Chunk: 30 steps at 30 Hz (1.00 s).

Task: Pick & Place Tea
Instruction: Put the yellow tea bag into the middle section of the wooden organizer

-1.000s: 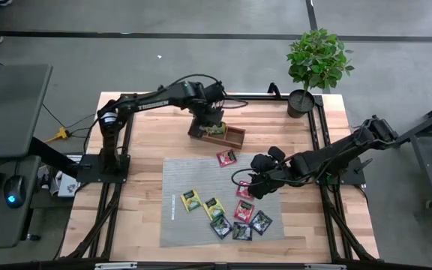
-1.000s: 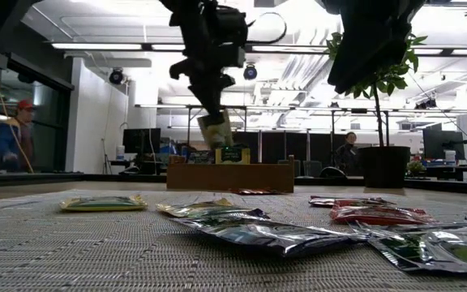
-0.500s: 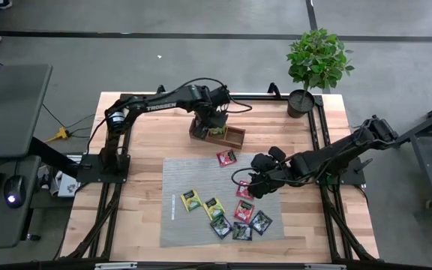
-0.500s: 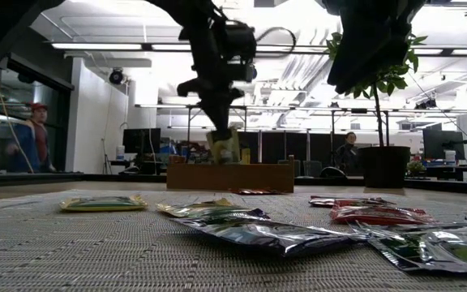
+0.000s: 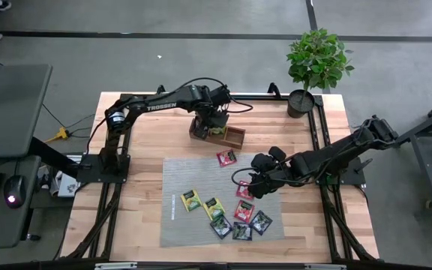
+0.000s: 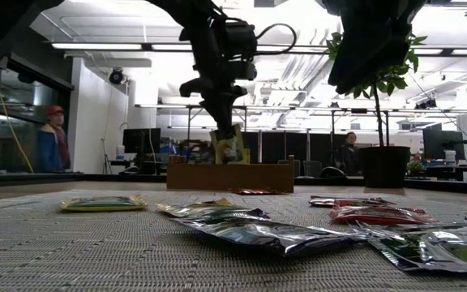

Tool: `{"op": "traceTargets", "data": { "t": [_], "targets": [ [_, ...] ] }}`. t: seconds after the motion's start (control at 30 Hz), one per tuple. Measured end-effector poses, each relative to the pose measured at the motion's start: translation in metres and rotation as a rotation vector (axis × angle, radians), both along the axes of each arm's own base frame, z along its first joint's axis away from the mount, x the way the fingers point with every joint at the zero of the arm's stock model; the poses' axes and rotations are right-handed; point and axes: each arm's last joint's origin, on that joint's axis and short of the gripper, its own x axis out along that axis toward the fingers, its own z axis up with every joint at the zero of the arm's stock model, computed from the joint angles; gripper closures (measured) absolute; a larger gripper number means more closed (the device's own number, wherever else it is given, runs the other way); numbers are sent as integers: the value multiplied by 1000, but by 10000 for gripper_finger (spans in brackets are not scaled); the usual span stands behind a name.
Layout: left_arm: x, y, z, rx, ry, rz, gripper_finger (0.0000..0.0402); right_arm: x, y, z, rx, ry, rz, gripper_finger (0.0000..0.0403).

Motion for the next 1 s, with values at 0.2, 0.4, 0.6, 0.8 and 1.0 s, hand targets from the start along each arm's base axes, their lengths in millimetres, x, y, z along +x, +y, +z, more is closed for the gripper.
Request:
{"op": "traceTargets", "data": {
  "t": [0.2, 0.4, 0.6, 0.8, 1.0],
  "targets": [
    [0, 0, 0, 4, 0, -12, 401, 0, 0, 0, 0, 0, 0, 214],
    [0, 0, 0, 5, 1, -15, 401, 0, 0, 0, 0, 0, 0, 214],
    [5, 1, -17, -31, 42, -30, 401, 0, 0, 0, 0, -1, 0, 214],
    [6, 3, -25, -24, 79, -3, 401, 0, 0, 0, 10, -7, -13, 214],
    [9, 4, -24, 1, 52, 10, 401, 0, 0, 0, 13, -6, -13, 214]
  ]
}}
